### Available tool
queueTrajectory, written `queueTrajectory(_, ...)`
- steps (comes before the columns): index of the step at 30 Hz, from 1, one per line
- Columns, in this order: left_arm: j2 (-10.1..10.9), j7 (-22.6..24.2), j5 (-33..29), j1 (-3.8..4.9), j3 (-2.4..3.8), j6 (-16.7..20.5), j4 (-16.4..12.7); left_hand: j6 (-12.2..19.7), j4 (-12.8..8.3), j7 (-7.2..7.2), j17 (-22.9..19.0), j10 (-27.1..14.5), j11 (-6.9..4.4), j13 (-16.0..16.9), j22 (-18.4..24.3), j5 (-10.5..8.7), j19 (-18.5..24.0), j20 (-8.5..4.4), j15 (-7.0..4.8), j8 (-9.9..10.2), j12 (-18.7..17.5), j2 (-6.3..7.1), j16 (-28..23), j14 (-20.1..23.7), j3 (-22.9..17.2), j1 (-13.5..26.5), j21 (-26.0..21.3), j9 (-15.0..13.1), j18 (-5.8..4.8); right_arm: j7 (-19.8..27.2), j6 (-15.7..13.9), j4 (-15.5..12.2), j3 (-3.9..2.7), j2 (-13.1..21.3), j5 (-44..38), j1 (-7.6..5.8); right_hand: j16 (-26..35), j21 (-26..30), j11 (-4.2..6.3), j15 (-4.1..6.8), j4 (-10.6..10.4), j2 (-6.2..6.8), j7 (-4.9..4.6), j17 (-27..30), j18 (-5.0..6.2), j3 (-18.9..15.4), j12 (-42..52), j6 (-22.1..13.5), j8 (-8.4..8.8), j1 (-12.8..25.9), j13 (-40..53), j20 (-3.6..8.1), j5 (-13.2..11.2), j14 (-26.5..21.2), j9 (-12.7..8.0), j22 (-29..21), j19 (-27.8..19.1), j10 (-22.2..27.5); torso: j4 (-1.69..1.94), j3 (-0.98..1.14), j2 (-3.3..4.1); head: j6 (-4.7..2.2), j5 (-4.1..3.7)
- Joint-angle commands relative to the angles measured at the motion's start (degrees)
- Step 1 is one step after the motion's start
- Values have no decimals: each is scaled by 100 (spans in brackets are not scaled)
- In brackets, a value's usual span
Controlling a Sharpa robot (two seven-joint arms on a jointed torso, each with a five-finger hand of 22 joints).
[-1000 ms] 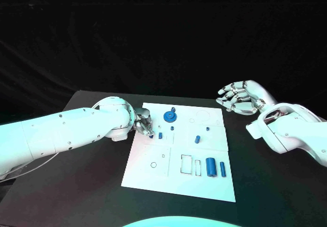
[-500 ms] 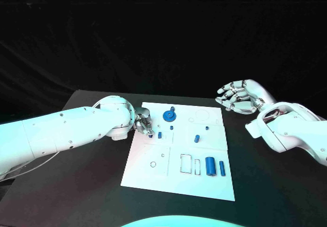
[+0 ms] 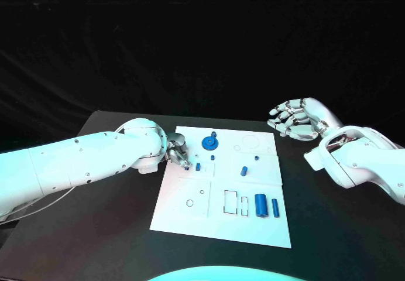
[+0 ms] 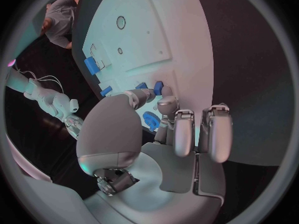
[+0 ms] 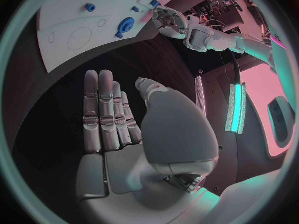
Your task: Assemble the parts on the task board
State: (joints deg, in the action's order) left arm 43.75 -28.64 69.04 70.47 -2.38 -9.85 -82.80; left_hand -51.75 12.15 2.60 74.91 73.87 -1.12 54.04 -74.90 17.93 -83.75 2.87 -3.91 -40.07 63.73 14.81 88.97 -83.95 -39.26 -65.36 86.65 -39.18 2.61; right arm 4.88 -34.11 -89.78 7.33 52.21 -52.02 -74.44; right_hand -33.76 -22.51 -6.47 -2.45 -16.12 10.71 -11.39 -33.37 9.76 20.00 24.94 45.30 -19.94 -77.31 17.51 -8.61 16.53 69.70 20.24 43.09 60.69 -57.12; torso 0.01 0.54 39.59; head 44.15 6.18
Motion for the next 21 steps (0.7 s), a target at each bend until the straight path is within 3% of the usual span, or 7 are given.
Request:
queueTrajectory(1, -15, -79, -183, -42, -31, -125, -7, -56, 133, 16, 1383, 31, -7, 17, -963, -7, -161, -32, -38, 41, 28, -6, 24, -566, 221, 120, 35, 32, -112, 50, -7, -11, -1, 2, -16, 2, 24, 31, -48, -20, -36, 0, 0, -7, 65, -9, -27, -36, -27, 52, -5, -5, 31, 33, 9, -5, 41, -7, -3, 2, 2, 1, 2)
queueTrajectory(15, -16, -140, -212, -42, -31, -53, 47, -102, 407, 26, 1367, 11, -2, 21, -976, 4, -174, -45, -36, 114, 22, -22, 14, -561, 718, 203, 37, 84, -115, 30, 10, -13, -1, 12, -16, 2, 59, 63, -55, -26, -36, -5, -5, -9, 63, -22, -34, -53, -28, 80, -33, -9, 34, 23, 8, -36, 47, 12, -3, 0, -1, -6, -5)
queueTrajectory(21, -11, -146, -214, -42, -29, 50, 64, -116, 462, 48, 1370, 12, 19, 43, -980, 3, -177, -47, -20, 161, 33, -96, 17, -562, 1102, 444, 36, 113, -116, 1, 59, -6, -1, 18, -17, 2, 239, 200, -83, -58, -22, -16, -27, 11, 59, -39, -87, -83, -44, 92, -136, -34, 38, -60, 11, -154, 23, 95, -2, -5, 1, -22, -14)
